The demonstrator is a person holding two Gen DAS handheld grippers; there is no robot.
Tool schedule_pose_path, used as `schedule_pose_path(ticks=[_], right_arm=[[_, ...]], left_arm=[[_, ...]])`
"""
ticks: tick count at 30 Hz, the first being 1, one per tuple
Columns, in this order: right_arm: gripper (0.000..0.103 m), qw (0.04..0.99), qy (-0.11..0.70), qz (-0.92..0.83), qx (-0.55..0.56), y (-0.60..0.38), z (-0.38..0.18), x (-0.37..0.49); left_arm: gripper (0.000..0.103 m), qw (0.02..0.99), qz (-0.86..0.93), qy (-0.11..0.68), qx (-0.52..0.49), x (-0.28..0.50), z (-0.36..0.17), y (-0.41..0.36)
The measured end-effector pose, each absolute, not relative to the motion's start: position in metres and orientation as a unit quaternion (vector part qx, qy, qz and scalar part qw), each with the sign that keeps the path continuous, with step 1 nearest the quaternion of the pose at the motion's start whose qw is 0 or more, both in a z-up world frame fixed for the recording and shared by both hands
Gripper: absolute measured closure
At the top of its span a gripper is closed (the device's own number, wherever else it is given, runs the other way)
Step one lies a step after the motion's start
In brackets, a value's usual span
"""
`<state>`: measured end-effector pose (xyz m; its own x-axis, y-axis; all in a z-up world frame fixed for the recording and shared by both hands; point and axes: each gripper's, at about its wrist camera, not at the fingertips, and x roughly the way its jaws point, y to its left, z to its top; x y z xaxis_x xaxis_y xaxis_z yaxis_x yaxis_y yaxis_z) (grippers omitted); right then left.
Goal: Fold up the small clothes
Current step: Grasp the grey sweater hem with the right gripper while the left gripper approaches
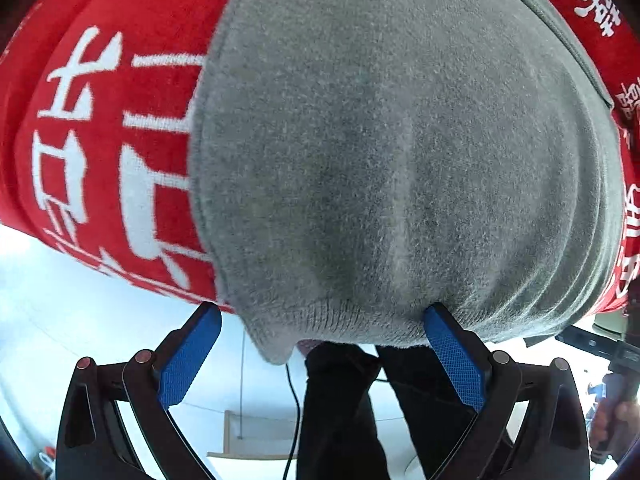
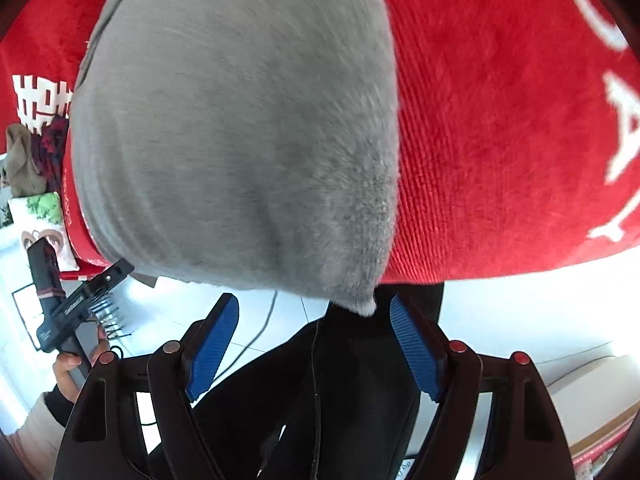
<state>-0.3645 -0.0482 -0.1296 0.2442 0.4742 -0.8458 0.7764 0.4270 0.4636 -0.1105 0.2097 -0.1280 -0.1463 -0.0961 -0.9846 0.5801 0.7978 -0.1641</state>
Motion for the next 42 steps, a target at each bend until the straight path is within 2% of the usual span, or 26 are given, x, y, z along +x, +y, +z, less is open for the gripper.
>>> schedule_pose_path(ticks=[2, 4, 5, 6, 7, 16, 24, 36, 42], right_arm=[[0.022, 0.592, 0.594, -0.122, 0.532, -0.048, -0.137, -0.362], [0.025, 0.586, 0.585, -0.116, 0.549, -0.048, -0.139, -0.362], [0.047, 0.582, 0.582, -0.112, 0.557, -0.047, -0.137, -0.361], [0.078, 0.579, 0.583, -0.11, 0.559, -0.046, -0.135, -0.361], [0.09, 0.581, 0.571, -0.099, 0.571, -0.045, -0.131, -0.362], [0.09, 0.634, 0.447, -0.002, 0.631, -0.072, -0.044, -0.331], [0.09, 0.673, 0.34, 0.008, 0.657, -0.147, 0.0, -0.28], [0.09, 0.701, 0.299, 0.005, 0.647, -0.259, 0.019, -0.208], [0.09, 0.693, 0.314, -0.02, 0.649, -0.306, 0.0, -0.178]], left_arm=[[0.005, 0.629, -0.274, 0.709, 0.161, -0.11, -0.128, 0.215], [0.032, 0.62, -0.295, 0.714, 0.138, -0.111, -0.127, 0.223], [0.04, 0.62, -0.297, 0.713, 0.138, -0.115, -0.123, 0.222], [0.064, 0.617, -0.306, 0.711, 0.139, -0.116, -0.12, 0.223], [0.089, 0.612, -0.315, 0.712, 0.138, -0.118, -0.116, 0.223], [0.089, 0.618, -0.388, 0.679, 0.082, -0.097, -0.026, 0.208], [0.091, 0.669, -0.418, 0.615, 0.014, -0.011, 0.035, 0.143], [0.091, 0.703, -0.423, 0.572, 0.019, 0.072, 0.057, 0.03], [0.091, 0.742, -0.359, 0.559, 0.094, 0.094, 0.04, -0.009]])
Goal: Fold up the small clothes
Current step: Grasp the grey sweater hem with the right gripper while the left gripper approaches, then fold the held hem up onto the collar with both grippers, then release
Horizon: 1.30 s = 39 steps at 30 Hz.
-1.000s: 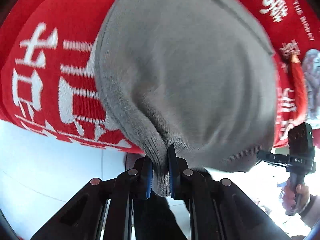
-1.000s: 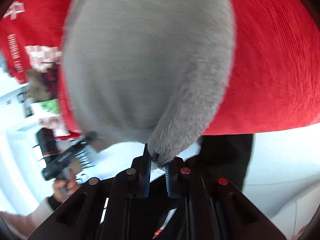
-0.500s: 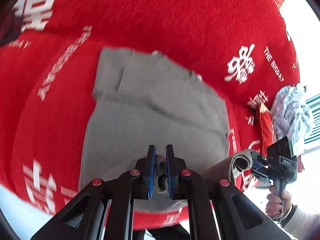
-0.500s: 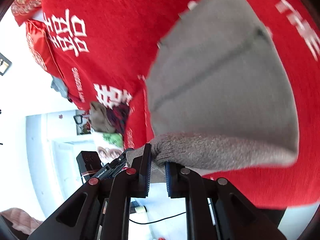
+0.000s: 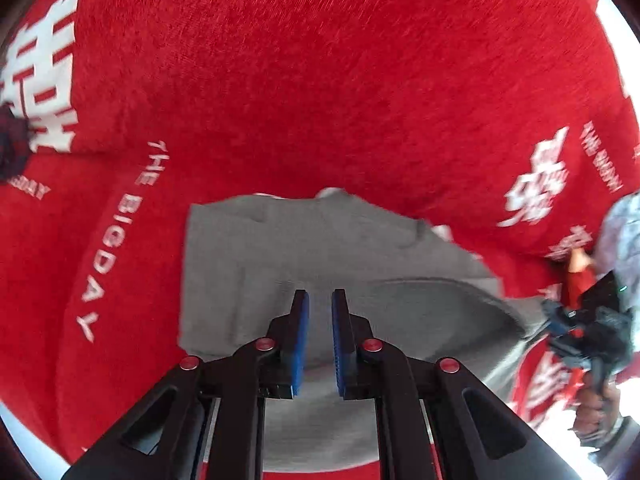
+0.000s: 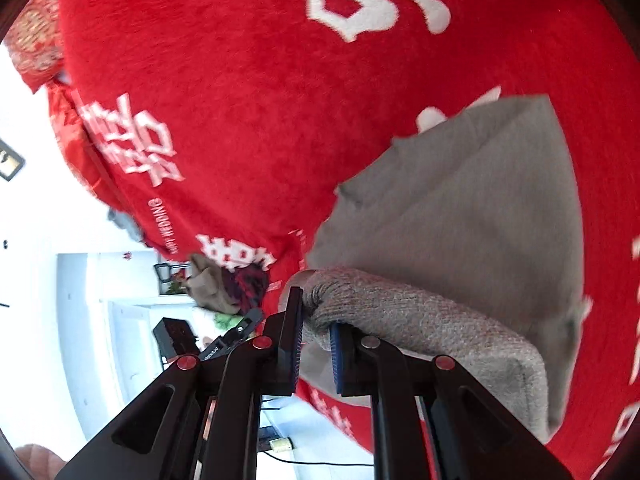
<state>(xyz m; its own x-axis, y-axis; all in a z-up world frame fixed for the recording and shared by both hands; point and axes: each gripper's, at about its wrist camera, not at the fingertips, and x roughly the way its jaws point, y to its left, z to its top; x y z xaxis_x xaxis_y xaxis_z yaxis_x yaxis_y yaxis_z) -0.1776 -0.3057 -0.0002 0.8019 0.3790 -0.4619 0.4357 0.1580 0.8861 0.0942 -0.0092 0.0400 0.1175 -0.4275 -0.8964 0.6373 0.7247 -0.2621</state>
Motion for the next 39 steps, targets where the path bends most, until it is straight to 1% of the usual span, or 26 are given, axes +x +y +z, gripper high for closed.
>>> schedule_pose_path(ticks=[1, 2, 3, 4, 5, 6, 8, 9, 10, 11, 12, 15, 17, 18, 19, 21, 22, 24, 25, 26, 27, 29, 32, 36, 39], right_arm=[[0.09, 0.687, 0.323, -0.026, 0.65, -0.31, -0.007, -0.175], [0.09, 0.682, 0.329, -0.03, 0.652, -0.312, -0.012, -0.174], [0.09, 0.675, 0.337, -0.037, 0.655, -0.313, -0.021, -0.175], [0.09, 0.669, 0.342, -0.044, 0.659, -0.315, -0.027, -0.175], [0.09, 0.662, 0.344, -0.052, 0.664, -0.316, -0.035, -0.176], [0.088, 0.658, 0.345, -0.059, 0.667, -0.317, -0.04, -0.177], [0.086, 0.649, 0.353, -0.083, 0.669, -0.319, -0.045, -0.178], [0.082, 0.651, 0.361, -0.099, 0.66, -0.319, -0.044, -0.179], [0.074, 0.657, 0.371, -0.115, 0.646, -0.319, -0.04, -0.179], [0.042, 0.666, 0.384, -0.134, 0.625, -0.318, -0.034, -0.179], [0.018, 0.678, 0.393, -0.146, 0.604, -0.316, -0.027, -0.179], [0.017, 0.712, 0.427, -0.17, 0.53, -0.31, -0.009, -0.171], [0.017, 0.725, 0.456, -0.185, 0.481, -0.307, -0.003, -0.161], [0.017, 0.729, 0.474, -0.193, 0.454, -0.306, -0.002, -0.154], [0.017, 0.731, 0.492, -0.199, 0.428, -0.305, -0.004, -0.146], [0.018, 0.737, 0.518, -0.205, 0.383, -0.307, -0.01, -0.128], [0.019, 0.735, 0.528, -0.205, 0.373, -0.309, -0.016, -0.121], [0.02, 0.724, 0.545, -0.209, 0.368, -0.316, -0.031, -0.11], [0.024, 0.712, 0.557, -0.211, 0.371, -0.32, -0.041, -0.106], [0.049, 0.704, 0.563, -0.209, 0.378, -0.322, -0.049, -0.104], [0.072, 0.701, 0.568, -0.215, 0.375, -0.322, -0.05, -0.103], [0.092, 0.723, 0.552, -0.206, 0.361, -0.317, -0.037, -0.105], [0.092, 0.757, 0.532, -0.202, 0.322, -0.304, -0.002, -0.112], [0.092, 0.782, 0.5, -0.201, 0.313, -0.307, 0.033, -0.115], [0.092, 0.783, 0.493, -0.208, 0.317, -0.32, 0.035, -0.105]], left_arm=[[0.091, 0.739, -0.353, 0.564, 0.109, 0.094, 0.035, -0.012], [0.088, 0.734, -0.349, 0.57, 0.122, 0.094, 0.03, -0.015], [0.071, 0.725, -0.346, 0.579, 0.139, 0.093, 0.022, -0.018], [0.038, 0.722, -0.343, 0.582, 0.15, 0.092, 0.017, -0.017], [0.022, 0.723, -0.338, 0.581, 0.161, 0.092, 0.012, -0.017], [0.013, 0.728, -0.333, 0.574, 0.17, 0.092, 0.008, -0.017], [0.013, 0.726, -0.337, 0.573, 0.178, 0.094, 0.002, -0.017], [0.013, 0.721, -0.34, 0.576, 0.18, 0.097, -0.003, -0.018], [0.013, 0.714, -0.345, 0.581, 0.183, 0.099, -0.008, -0.021], [0.013, 0.706, -0.351, 0.586, 0.189, 0.101, -0.013, -0.024], [0.013, 0.696, -0.357, 0.592, 0.195, 0.103, -0.017, -0.027], [0.013, 0.663, -0.395, 0.604, 0.199, 0.108, -0.028, -0.041], [0.015, 0.644, -0.413, 0.612, 0.202, 0.109, -0.034, -0.049], [0.021, 0.636, -0.421, 0.615, 0.203, 0.109, -0.037, -0.052], [0.025, 0.63, -0.424, 0.617, 0.205, 0.109, -0.039, -0.055], [0.026, 0.616, -0.431, 0.626, 0.207, 0.108, -0.048, -0.059], [0.043, 0.611, -0.434, 0.629, 0.207, 0.108, -0.05, -0.06], [0.067, 0.596, -0.435, 0.641, 0.213, 0.108, -0.059, -0.063], [0.079, 0.597, -0.435, 0.638, 0.216, 0.107, -0.06, -0.064], [0.092, 0.6, -0.44, 0.633, 0.214, 0.107, -0.058, -0.063], [0.093, 0.604, -0.445, 0.628, 0.208, 0.107, -0.053, -0.061], [0.093, 0.616, -0.448, 0.617, 0.196, 0.108, -0.04, -0.057], [0.093, 0.643, -0.456, 0.589, 0.178, 0.11, -0.008, -0.048], [0.093, 0.68, -0.466, 0.541, 0.166, 0.125, 0.033, -0.053], [0.093, 0.693, -0.46, 0.524, 0.182, 0.144, 0.031, -0.072]])
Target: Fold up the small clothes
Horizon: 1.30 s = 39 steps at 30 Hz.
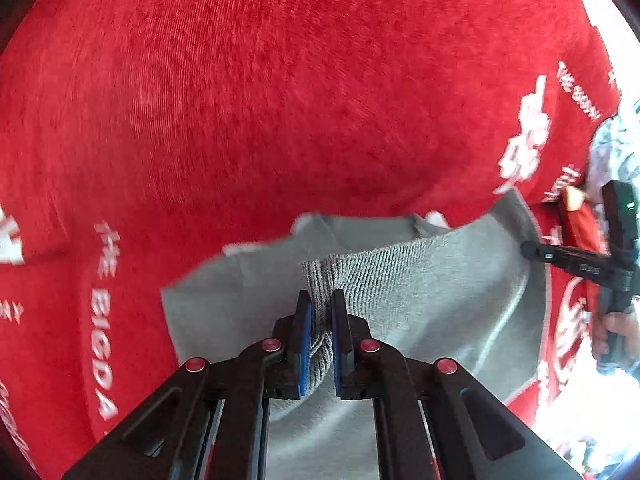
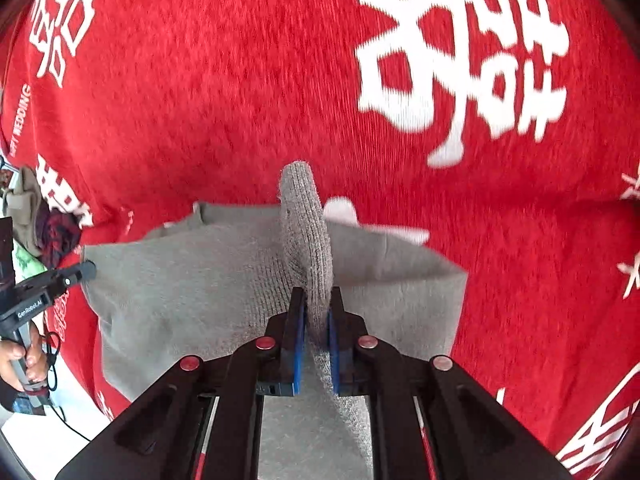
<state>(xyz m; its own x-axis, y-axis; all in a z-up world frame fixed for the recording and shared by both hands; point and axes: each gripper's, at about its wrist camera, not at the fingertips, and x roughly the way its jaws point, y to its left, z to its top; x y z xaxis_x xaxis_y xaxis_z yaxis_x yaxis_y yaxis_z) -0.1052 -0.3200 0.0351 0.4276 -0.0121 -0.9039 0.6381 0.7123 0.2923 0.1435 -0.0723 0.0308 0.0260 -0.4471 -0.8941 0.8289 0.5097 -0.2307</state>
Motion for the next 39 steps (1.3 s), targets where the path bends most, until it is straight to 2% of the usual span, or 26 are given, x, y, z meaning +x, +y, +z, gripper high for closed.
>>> schedule_pose_path(ticks=[9, 11, 14, 18, 22, 23, 25, 26, 27, 31, 32, 33, 34, 35, 37, 38, 39], right_arm=[[0.093, 0.726, 0.539, -0.257, 0.342, -0.356, -0.047, -0.091], [0.093, 0.718, 0.528, -0.261, 0.373, -0.365, -0.059, -0.101], [0.093, 0.717, 0.521, -0.263, 0.38, -0.368, -0.056, -0.106], [0.093, 0.716, 0.532, -0.268, 0.364, -0.369, -0.044, -0.109], [0.091, 0.705, 0.512, -0.269, 0.41, -0.373, -0.032, -0.128], [0.088, 0.701, 0.507, -0.264, 0.426, -0.374, -0.03, -0.135], [0.073, 0.701, 0.49, -0.259, 0.449, -0.367, -0.019, -0.155], [0.049, 0.702, 0.486, -0.257, 0.452, -0.363, -0.014, -0.165], [0.031, 0.704, 0.482, -0.253, 0.457, -0.356, -0.009, -0.178], [0.03, 0.693, 0.5, -0.237, 0.462, -0.323, 0.003, -0.211], [0.031, 0.688, 0.507, -0.237, 0.462, -0.316, 0.002, -0.218], [0.032, 0.682, 0.513, -0.232, 0.466, -0.311, -0.004, -0.226], [0.034, 0.678, 0.518, -0.228, 0.469, -0.306, -0.008, -0.231], [0.042, 0.673, 0.523, -0.227, 0.47, -0.303, -0.012, -0.234], [0.071, 0.669, 0.529, -0.21, 0.477, -0.299, -0.022, -0.236], [0.098, 0.668, 0.535, -0.202, 0.475, -0.296, -0.024, -0.235], [0.097, 0.673, 0.538, -0.195, 0.468, -0.285, -0.027, -0.227]], left_arm=[[0.093, 0.715, -0.39, 0.526, 0.245, 0.168, -0.045, -0.108], [0.093, 0.73, -0.363, 0.517, 0.261, 0.171, -0.053, -0.105], [0.093, 0.754, -0.301, 0.502, 0.299, 0.185, -0.058, -0.096], [0.093, 0.751, -0.269, 0.545, 0.259, 0.213, -0.051, -0.071], [0.093, 0.747, -0.279, 0.558, 0.229, 0.211, -0.031, -0.051], [0.093, 0.744, -0.285, 0.561, 0.224, 0.207, -0.027, -0.047], [0.093, 0.736, -0.296, 0.568, 0.219, 0.187, -0.023, -0.038], [0.093, 0.734, -0.295, 0.571, 0.219, 0.179, -0.023, -0.034], [0.093, 0.733, -0.292, 0.573, 0.222, 0.173, -0.023, -0.03], [0.091, 0.726, -0.288, 0.584, 0.223, 0.145, -0.027, -0.012], [0.081, 0.721, -0.287, 0.59, 0.221, 0.138, -0.029, -0.007], [0.036, 0.719, -0.282, 0.595, 0.222, 0.132, -0.031, -0.002], [0.0, 0.723, -0.275, 0.594, 0.223, 0.132, -0.033, 0.002], [0.0, 0.735, -0.269, 0.581, 0.223, 0.127, -0.03, 0.007], [0.0, 0.733, -0.273, 0.579, 0.228, 0.121, -0.028, 0.008], [0.0, 0.733, -0.272, 0.58, 0.23, 0.118, -0.027, 0.009], [0.0, 0.732, -0.271, 0.581, 0.231, 0.117, -0.026, 0.01]])
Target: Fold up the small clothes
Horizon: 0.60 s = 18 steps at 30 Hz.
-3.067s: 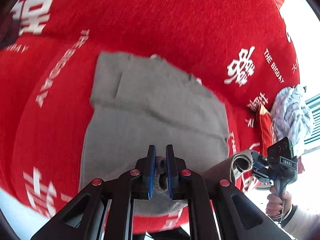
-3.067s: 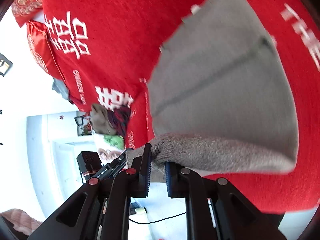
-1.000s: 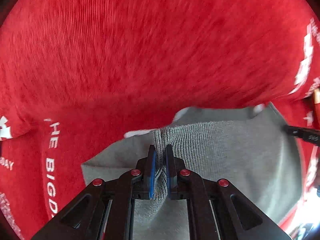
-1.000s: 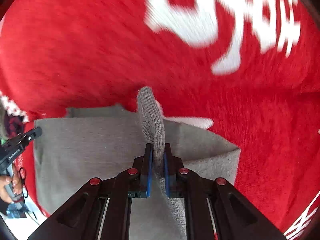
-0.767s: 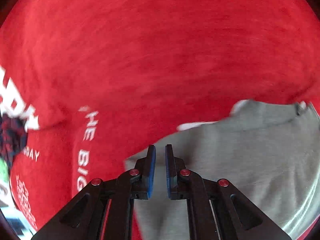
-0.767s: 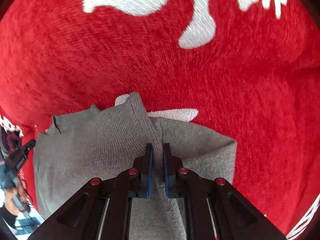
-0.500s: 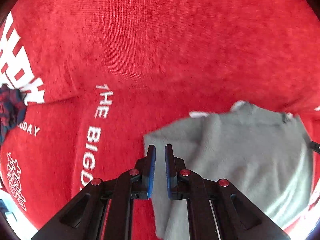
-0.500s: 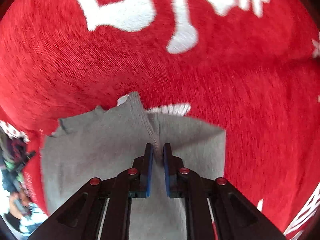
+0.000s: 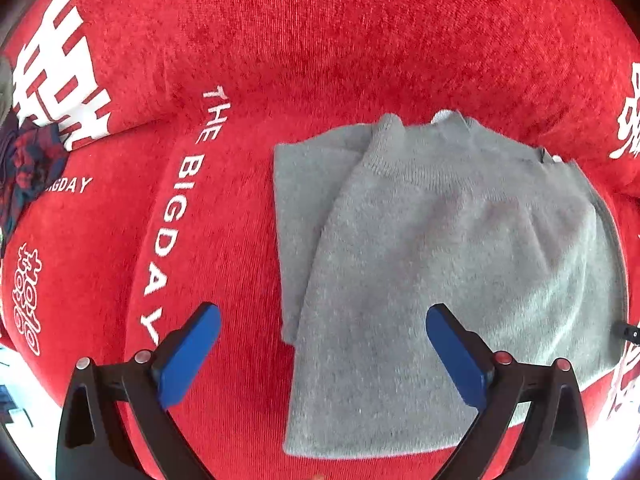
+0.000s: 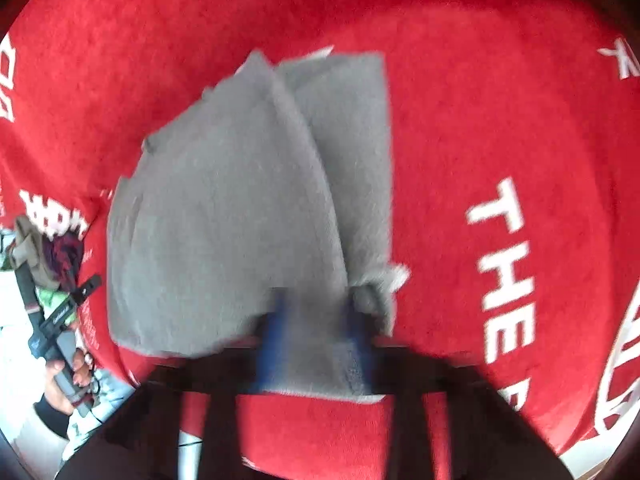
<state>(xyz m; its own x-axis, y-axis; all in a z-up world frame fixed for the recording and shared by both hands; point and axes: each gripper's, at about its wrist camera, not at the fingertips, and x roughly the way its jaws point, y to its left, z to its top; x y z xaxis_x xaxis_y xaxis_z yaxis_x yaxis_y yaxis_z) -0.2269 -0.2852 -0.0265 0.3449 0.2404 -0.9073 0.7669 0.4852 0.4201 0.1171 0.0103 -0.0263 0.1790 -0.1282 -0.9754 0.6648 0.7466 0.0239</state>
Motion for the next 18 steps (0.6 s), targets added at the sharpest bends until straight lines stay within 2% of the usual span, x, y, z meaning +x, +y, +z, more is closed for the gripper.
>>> schedule_pose_path(ticks=[5, 8, 13, 14, 15, 16, 18], right_arm=[[0.098, 0.7, 0.531, -0.179, 0.442, -0.274, 0.001, -0.237], [0.098, 0.674, 0.55, -0.205, 0.45, -0.274, -0.017, -0.262], [0.096, 0.641, 0.53, -0.221, 0.51, -0.281, -0.041, -0.287], [0.086, 0.637, 0.534, -0.237, 0.503, -0.281, -0.038, -0.287], [0.071, 0.633, 0.538, -0.252, 0.495, -0.282, -0.035, -0.287], [0.067, 0.633, 0.541, -0.271, 0.482, -0.283, -0.029, -0.288], [0.066, 0.651, 0.531, -0.299, 0.453, -0.284, -0.011, -0.283]], left_arm=[[0.0, 0.726, -0.275, 0.593, 0.211, 0.123, -0.021, 0.019], [0.0, 0.715, -0.264, 0.609, 0.22, 0.124, -0.036, 0.024], [0.0, 0.719, -0.252, 0.586, 0.276, 0.108, -0.046, 0.025], [0.0, 0.721, -0.257, 0.583, 0.271, 0.106, -0.043, 0.026], [0.0, 0.726, -0.262, 0.578, 0.265, 0.106, -0.038, 0.025], [0.0, 0.731, -0.266, 0.573, 0.259, 0.106, -0.032, 0.024], [0.0, 0.735, -0.278, 0.568, 0.246, 0.11, -0.023, 0.015]])
